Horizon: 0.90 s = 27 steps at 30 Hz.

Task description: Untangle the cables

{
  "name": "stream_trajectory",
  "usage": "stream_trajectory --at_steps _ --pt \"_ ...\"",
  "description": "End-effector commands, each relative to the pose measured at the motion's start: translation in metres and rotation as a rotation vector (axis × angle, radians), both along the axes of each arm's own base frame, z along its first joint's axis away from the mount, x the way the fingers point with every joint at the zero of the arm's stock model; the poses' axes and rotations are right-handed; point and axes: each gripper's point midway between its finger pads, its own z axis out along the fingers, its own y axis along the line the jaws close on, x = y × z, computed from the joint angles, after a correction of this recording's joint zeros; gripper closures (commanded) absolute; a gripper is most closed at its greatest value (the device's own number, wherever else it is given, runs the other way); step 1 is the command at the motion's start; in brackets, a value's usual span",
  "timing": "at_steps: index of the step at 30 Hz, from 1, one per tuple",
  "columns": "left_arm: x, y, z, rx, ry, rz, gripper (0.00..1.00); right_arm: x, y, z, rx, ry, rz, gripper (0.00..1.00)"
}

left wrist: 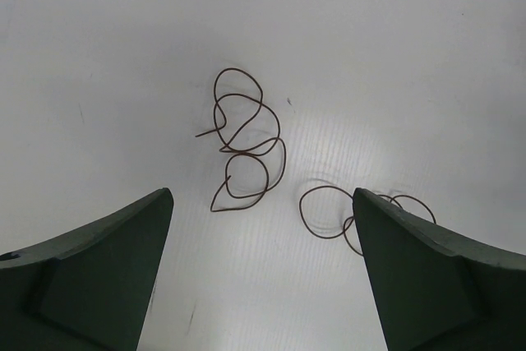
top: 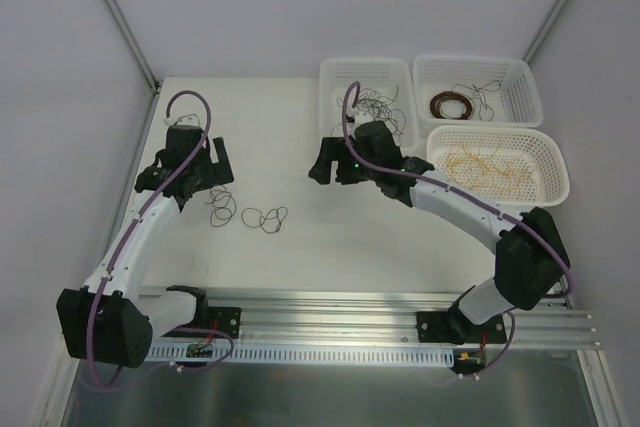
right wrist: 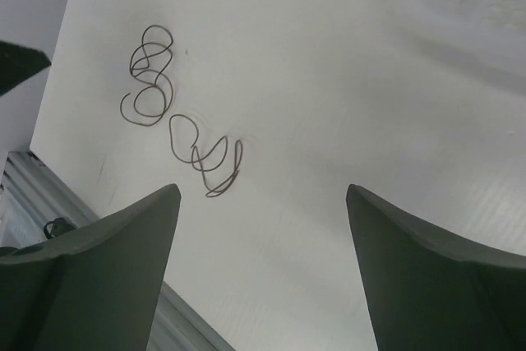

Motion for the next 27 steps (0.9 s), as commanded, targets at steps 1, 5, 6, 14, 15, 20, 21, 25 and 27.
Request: stream_trajectory --at_steps 1,5,6,14,15,20,21,25,27 --pt "0.002 -0.002 0.005 -0.07 -0.036 0.01 0.08 -0.015 0.045 -0.001 0.137 0.034 0.027 0.14" --pt "0.003 0.003 0.007 -0.08 -0.043 0.026 0.08 -0.035 0.079 -0.037 0.143 0.129 0.059 0.16" --pt "0.003 0.004 0.007 -0.082 -0.043 0.029 0.08 -0.038 0.086 -0.04 0.154 0.132 0.068 0.16" --pt "0.003 0.006 0.007 -0.085 -0.045 0.03 0.08 -0.056 0.125 -0.103 0.152 0.262 0.094 0.29" --pt "0.003 0.007 0.007 -0.082 -0.045 0.033 0.08 -0.055 0.127 -0.106 0.158 0.264 0.093 0.31" --pt "0.003 0.008 0.007 -0.08 -0.045 0.032 0.08 -0.055 0.13 -0.128 0.15 0.287 0.089 0.49" --pt "0.004 0.008 0.006 -0.08 -0.045 0.032 0.08 -0.057 0.129 -0.134 0.144 0.295 0.089 0.53" --pt "0.004 0.006 0.005 -0.088 -0.041 0.025 0.08 -0.057 0.121 -0.133 0.136 0.274 0.097 0.74" --pt "0.005 0.006 0.005 -0.091 -0.04 0.022 0.08 -0.057 0.109 -0.132 0.099 0.239 0.099 0.89"
